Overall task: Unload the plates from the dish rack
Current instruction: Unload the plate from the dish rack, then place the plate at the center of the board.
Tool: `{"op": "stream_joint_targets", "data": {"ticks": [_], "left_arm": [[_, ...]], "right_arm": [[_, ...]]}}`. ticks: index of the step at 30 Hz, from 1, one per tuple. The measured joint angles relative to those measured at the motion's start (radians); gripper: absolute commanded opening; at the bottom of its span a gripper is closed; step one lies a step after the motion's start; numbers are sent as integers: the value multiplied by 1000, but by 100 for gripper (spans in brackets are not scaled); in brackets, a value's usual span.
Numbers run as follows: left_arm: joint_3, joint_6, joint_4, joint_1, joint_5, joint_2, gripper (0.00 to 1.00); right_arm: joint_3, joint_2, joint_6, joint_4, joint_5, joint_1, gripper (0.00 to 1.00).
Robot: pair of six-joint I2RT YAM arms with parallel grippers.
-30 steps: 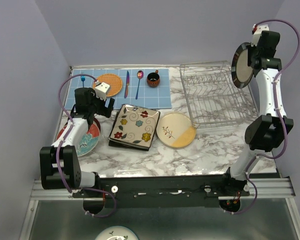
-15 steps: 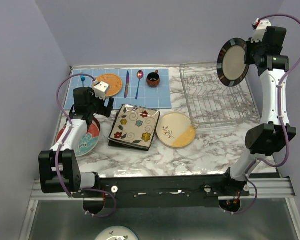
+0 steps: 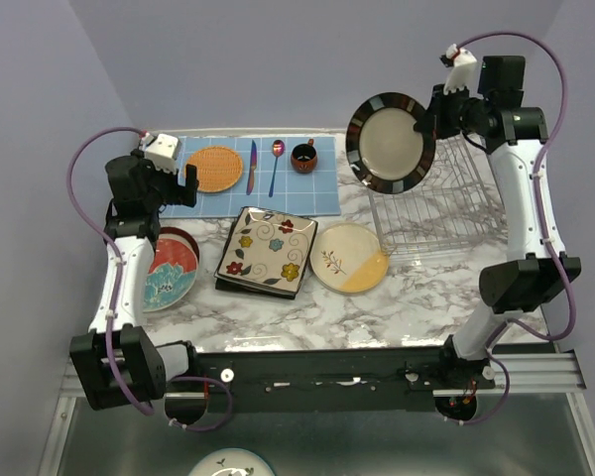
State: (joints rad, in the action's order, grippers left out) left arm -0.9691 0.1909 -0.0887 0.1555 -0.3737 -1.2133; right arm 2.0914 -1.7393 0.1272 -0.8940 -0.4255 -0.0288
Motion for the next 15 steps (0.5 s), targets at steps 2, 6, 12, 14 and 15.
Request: {"op": "stream_joint_targets", "data": {"ticks": [2, 6, 12, 14, 15], "left_arm": [[-40, -4, -25, 26, -8, 35, 99], [-75, -6, -59, 62, -28, 101, 99], [-80, -5, -126, 104, -46, 188, 99], [-80, -10, -145, 116, -47, 204, 99], [-79, -13, -148, 121, -47, 210, 99]], "right_arm": [[0, -1, -2, -16, -40, -43, 1], [2, -19, -3, -39, -108, -113, 1], [73, -138, -4, -94, -214, -213, 1], [104, -187, -5, -106, -236, -246, 1], [117, -210, -6, -104, -244, -259, 1]]}}
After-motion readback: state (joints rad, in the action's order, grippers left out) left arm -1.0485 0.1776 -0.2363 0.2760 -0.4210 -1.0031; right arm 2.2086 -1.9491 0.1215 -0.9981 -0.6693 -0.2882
